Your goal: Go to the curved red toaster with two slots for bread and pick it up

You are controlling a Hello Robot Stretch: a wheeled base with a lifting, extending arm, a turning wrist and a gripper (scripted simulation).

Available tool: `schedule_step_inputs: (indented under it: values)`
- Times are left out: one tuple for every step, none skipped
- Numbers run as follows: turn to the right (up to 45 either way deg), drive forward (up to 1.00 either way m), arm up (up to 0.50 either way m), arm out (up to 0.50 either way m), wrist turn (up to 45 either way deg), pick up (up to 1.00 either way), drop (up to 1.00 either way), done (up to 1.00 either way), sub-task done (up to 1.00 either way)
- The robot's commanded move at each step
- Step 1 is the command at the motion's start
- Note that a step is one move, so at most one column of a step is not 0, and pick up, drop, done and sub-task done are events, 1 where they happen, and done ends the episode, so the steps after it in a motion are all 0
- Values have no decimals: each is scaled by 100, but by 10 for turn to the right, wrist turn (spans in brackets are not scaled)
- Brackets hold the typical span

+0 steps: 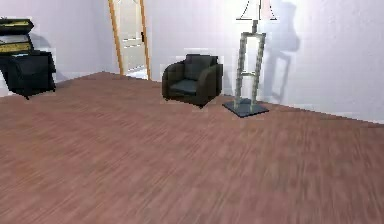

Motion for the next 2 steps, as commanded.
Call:
schedule_step_inputs:
  values:
    - [-150,0,0,0,0,0,0,0,0]
    - [0,100,0,0,0,0,0,0,0]
